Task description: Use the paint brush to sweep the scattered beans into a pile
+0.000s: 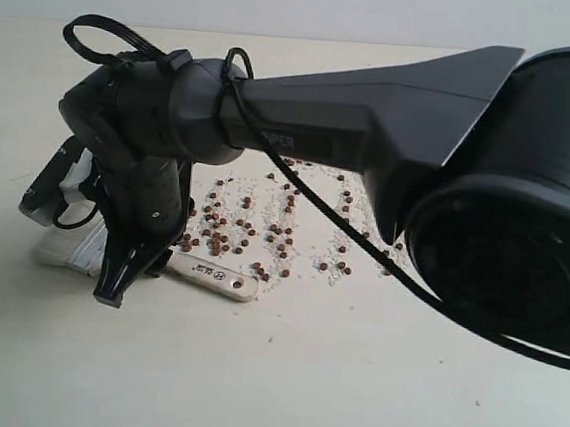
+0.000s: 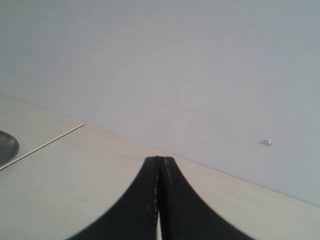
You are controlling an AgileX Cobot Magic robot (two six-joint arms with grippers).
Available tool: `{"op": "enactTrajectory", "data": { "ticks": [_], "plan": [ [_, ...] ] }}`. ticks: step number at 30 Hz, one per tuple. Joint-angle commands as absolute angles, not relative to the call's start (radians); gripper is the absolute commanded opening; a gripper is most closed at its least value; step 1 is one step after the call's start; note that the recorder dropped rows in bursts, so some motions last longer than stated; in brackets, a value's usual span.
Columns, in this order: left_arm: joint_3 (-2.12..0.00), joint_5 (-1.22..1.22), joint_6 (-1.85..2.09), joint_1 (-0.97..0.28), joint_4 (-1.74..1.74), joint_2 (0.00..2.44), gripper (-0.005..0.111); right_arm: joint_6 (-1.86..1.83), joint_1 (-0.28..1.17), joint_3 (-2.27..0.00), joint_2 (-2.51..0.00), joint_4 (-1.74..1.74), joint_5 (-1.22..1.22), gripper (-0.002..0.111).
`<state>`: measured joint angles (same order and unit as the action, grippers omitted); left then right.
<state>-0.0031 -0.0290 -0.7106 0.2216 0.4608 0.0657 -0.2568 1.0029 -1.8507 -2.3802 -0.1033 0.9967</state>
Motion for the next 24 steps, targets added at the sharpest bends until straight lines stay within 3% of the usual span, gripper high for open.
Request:
{"op": "enactTrajectory", "data": {
  "ticks": [1, 24],
  "plan": [
    [0.000, -0.034, -0.708, 0.220, 0.461, 0.060, 0.000, -0.256, 0.998, -1.854, -2.398, -0.106, 1.027, 0.000],
    [0.000, -0.034, -0.708, 0.220, 0.461, 0.060, 0.000, -0.127, 1.000, -1.854, -2.287, -0.197, 0.975, 0.000]
  ]
}}
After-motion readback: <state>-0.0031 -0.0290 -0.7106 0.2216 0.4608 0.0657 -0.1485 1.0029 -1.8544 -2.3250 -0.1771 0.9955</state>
